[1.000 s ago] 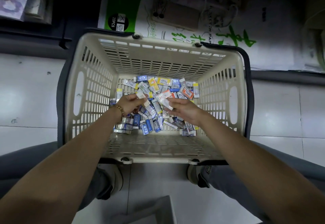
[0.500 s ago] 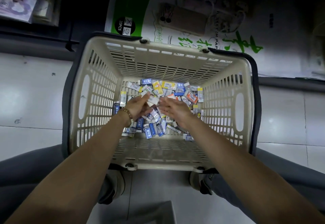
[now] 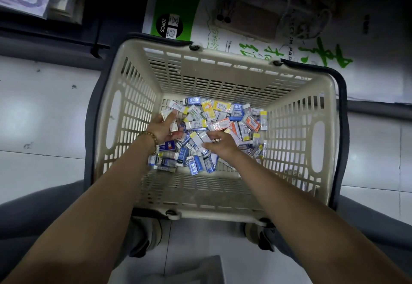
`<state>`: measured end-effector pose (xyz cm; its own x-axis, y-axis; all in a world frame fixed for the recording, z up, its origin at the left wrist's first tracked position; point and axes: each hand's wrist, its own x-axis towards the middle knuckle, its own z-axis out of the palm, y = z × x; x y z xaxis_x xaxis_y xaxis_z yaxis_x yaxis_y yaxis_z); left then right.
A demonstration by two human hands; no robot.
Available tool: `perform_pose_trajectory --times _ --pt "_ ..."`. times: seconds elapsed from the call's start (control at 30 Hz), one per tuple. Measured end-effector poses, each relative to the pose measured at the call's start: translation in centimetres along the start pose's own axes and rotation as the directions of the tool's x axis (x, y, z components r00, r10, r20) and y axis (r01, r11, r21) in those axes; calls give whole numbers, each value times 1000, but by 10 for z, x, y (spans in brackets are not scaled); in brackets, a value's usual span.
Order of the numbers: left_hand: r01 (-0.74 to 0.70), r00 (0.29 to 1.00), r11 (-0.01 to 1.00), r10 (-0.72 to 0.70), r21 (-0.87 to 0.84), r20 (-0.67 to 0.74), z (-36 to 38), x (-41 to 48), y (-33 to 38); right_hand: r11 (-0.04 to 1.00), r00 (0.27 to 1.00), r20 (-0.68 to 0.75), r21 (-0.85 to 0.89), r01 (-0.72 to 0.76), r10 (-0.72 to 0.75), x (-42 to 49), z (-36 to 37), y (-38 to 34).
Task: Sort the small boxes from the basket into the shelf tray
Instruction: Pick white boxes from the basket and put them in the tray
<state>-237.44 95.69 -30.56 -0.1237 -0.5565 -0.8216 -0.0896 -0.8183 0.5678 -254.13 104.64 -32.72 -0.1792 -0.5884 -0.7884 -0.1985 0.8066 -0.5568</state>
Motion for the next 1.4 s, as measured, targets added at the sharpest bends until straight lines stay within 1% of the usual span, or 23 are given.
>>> perform_pose_trajectory --times 0.1,0.2,0.27,0.37,0.47,0.53,0.67,0.7,0.73,0.8,0.83,0.87,0.97,1.03,1.1,1.13,1.2,1.23,1.33,1.4 --pt "17 1000 1000 -16 26 -18 -2 4 -1 997 999 -5 -72 39 -39 3 3 2" --pt "23 999 996 -20 83 -35 -5 12 -5 994 996 -55 -90 69 -74 3 5 4" --pt "33 999 991 -28 128 -36 -7 17 -7 990 994 -60 -112 89 -96 0 4 3" --pt "9 1000 983 -3 181 -29 -6 19 -7 964 986 -66 -233 131 -150 2 -9 3" --pt "-17 1000 987 20 160 -17 -8 19 -6 959 982 -36 -224 172 -185 8 -33 1" --pt "-10 999 985 15 174 -28 -11 17 -6 957 979 -45 -226 184 -199 14 -49 -3" --pt "4 998 983 6 186 -56 -14 19 -10 915 977 -22 -354 191 -212 18 -59 -2" --pt "6 998 983 5 186 -59 -14 20 -11 908 974 -47 -375 188 -221 18 -56 -1" --pt "5 998 983 5 186 -57 -13 20 -11 906 965 -101 -381 187 -242 16 -52 -1" --pt "-1 999 980 9 198 -43 -10 20 -10 901 926 -207 -372 224 -315 15 -46 -4" --pt "-5 999 979 13 205 -37 -8 20 -9 889 911 -214 -379 256 -354 15 -44 -6" --pt "-10 999 978 17 210 -33 -6 19 -8 876 911 -183 -393 278 -371 17 -43 -9" --pt "-13 1000 975 18 222 -17 -3 19 -6 867 951 -39 -424 261 -306 22 -37 -16" --pt "-2 1000 975 5 224 -13 -4 20 -4 831 952 -5 -489 266 -308 25 -32 -18" --pt "-9 1000 974 11 225 -5 -3 19 -2 789 946 7 -550 274 -323 26 -28 -20" --pt "-16 1000 973 17 230 -4 -3 19 -1 798 946 -7 -538 270 -325 26 -27 -21" --pt "-45 999 970 47 238 -3 -5 18 1 849 947 -48 -459 262 -318 28 -26 -25" --pt "-51 999 970 53 239 -5 -7 18 1 855 950 -50 -452 253 -307 31 -25 -27" --pt "-6 1000 958 12 285 -20 -12 17 3 858 976 -18 -480 180 -215 39 -18 -35" --pt "-27 999 976 31 218 -14 -13 17 4 873 986 -3 -465 146 -166 43 -14 -37"
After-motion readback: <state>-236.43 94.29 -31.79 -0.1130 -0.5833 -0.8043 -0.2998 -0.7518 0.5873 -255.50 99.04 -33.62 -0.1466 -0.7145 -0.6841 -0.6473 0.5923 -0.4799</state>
